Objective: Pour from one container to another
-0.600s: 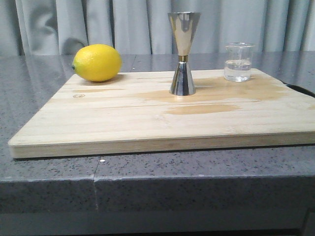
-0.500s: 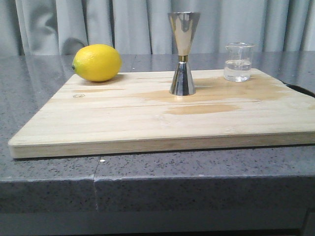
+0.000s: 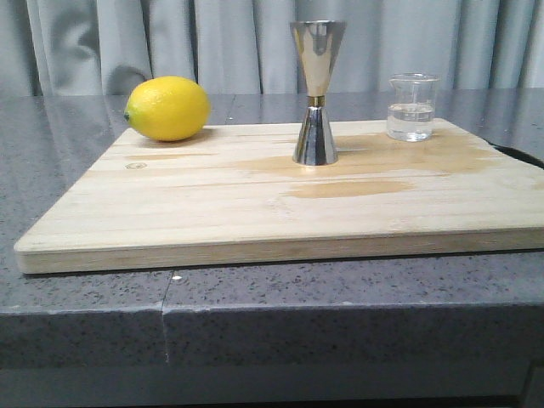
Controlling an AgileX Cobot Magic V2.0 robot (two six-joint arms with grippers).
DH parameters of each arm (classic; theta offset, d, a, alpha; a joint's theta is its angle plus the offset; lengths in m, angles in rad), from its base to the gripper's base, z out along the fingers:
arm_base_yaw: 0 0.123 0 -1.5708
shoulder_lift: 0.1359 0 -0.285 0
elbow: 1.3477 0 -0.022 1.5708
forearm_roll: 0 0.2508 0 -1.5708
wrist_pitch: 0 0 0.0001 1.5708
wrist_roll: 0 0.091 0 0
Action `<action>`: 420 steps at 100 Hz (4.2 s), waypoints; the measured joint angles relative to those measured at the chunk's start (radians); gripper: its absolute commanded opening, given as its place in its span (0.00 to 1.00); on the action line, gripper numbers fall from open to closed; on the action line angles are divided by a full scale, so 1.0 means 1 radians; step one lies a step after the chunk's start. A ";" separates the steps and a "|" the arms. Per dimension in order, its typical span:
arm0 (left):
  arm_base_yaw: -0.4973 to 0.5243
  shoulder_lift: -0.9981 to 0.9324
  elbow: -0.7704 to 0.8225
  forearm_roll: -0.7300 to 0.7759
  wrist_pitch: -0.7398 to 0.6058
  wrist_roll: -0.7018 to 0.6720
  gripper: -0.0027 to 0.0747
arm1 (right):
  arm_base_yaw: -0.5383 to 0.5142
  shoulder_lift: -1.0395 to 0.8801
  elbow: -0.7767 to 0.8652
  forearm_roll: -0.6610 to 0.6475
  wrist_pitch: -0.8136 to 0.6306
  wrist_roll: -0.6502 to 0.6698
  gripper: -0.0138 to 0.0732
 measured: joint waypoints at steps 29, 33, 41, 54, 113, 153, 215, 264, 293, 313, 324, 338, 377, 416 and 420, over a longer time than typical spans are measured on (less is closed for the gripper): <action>0.000 0.000 0.000 -0.001 0.000 0.000 0.01 | 0.000 0.000 0.000 0.000 -0.008 0.000 0.07; 0.000 0.000 0.000 -0.001 0.000 0.000 0.01 | 0.000 0.000 0.000 0.000 -0.017 0.000 0.07; 0.000 0.000 0.000 -0.003 0.000 0.000 0.01 | 0.000 0.000 0.000 0.000 -0.039 0.000 0.07; 0.000 0.000 0.000 -0.007 0.000 0.000 0.01 | 0.000 0.000 0.000 0.000 -0.076 0.000 0.07; 0.000 0.000 0.000 -0.103 -0.016 0.000 0.01 | 0.000 0.000 0.000 0.000 -0.169 0.025 0.07; -0.039 0.007 -0.124 -0.587 0.082 0.001 0.01 | 0.000 0.007 -0.130 0.017 0.132 0.291 0.07; -0.456 0.649 -0.577 -0.592 0.203 0.372 0.06 | 0.000 0.469 -0.559 -0.105 0.433 0.226 0.07; -0.863 1.121 -0.648 -0.598 -0.207 0.551 0.77 | 0.000 0.489 -0.559 -0.105 0.439 0.225 0.07; -0.897 1.437 -0.652 -0.526 -0.584 0.437 0.77 | 0.000 0.489 -0.559 -0.105 0.426 0.225 0.07; -0.898 1.599 -0.689 -0.347 -0.746 0.185 0.77 | 0.000 0.489 -0.559 -0.105 0.419 0.225 0.07; -0.898 1.664 -0.737 -0.330 -0.771 0.149 0.77 | 0.000 0.489 -0.559 -0.105 0.418 0.225 0.07; -0.898 1.715 -0.798 -0.324 -0.773 0.140 0.77 | 0.000 0.489 -0.559 -0.105 0.418 0.225 0.07; -0.890 1.787 -0.902 -0.323 -0.785 0.136 0.77 | 0.000 0.489 -0.559 -0.105 0.416 0.224 0.07; -0.856 1.866 -0.944 -0.325 -0.789 0.090 0.76 | 0.000 0.489 -0.559 -0.105 0.415 0.224 0.07; -0.856 1.868 -0.946 -0.325 -0.789 0.090 0.76 | 0.000 0.489 -0.559 -0.105 0.415 0.224 0.07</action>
